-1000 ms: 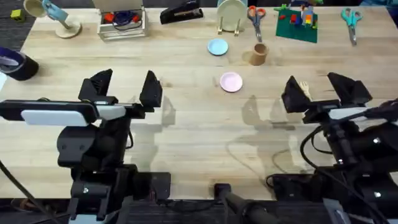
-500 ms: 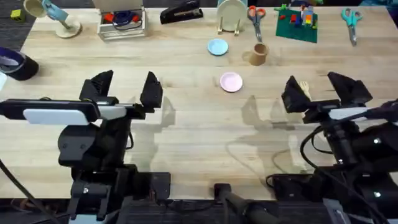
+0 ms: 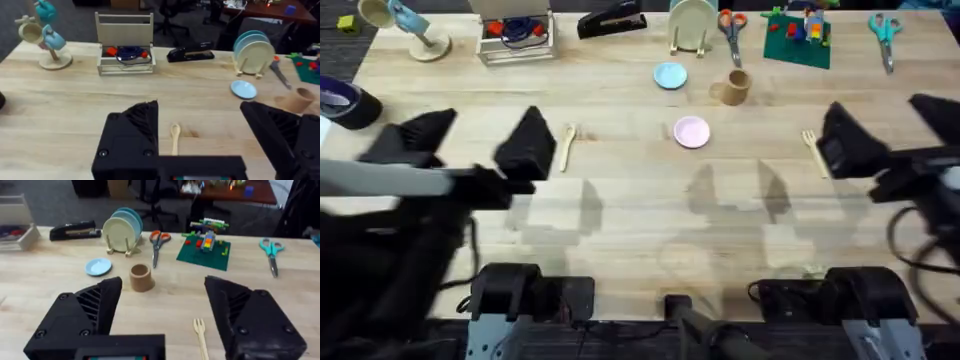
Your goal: Pick up a utensil and set it on the pink plate, then put the other utensil in the container.
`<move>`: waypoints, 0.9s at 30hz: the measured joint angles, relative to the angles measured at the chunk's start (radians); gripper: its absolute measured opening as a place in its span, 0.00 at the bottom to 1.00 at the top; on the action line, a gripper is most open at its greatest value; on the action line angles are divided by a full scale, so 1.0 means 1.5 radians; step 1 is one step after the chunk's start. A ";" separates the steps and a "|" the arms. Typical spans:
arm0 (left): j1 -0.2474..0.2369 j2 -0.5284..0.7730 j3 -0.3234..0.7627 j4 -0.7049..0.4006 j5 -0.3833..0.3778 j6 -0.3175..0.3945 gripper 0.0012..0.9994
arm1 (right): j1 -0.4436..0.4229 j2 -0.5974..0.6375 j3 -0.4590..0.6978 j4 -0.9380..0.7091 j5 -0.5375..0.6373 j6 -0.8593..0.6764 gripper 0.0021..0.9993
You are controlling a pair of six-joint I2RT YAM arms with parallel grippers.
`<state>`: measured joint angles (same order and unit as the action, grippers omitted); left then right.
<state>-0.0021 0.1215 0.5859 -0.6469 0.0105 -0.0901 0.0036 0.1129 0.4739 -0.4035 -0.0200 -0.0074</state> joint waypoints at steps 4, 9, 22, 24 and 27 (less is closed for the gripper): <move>0.000 0.081 0.151 -0.127 0.000 -0.019 0.99 | 0.000 0.076 0.136 -0.120 -0.001 0.000 0.99; 0.000 0.198 0.325 -0.281 0.000 -0.025 0.99 | 0.000 0.183 0.296 -0.256 -0.001 -0.003 1.00; 0.000 0.529 0.620 -0.562 0.000 -0.006 0.99 | 0.000 0.433 0.574 -0.515 -0.002 -0.020 1.00; 0.000 0.574 0.644 -0.588 0.000 0.004 0.99 | 0.000 0.467 0.599 -0.548 -0.002 -0.020 0.99; 0.000 0.634 0.665 -0.612 0.001 0.017 0.99 | 0.000 0.513 0.620 -0.594 -0.002 -0.021 0.99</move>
<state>-0.0021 1.0728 1.5837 -1.5654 0.0113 -0.0651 0.0036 0.8827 1.4041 -1.2938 -0.0226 -0.0382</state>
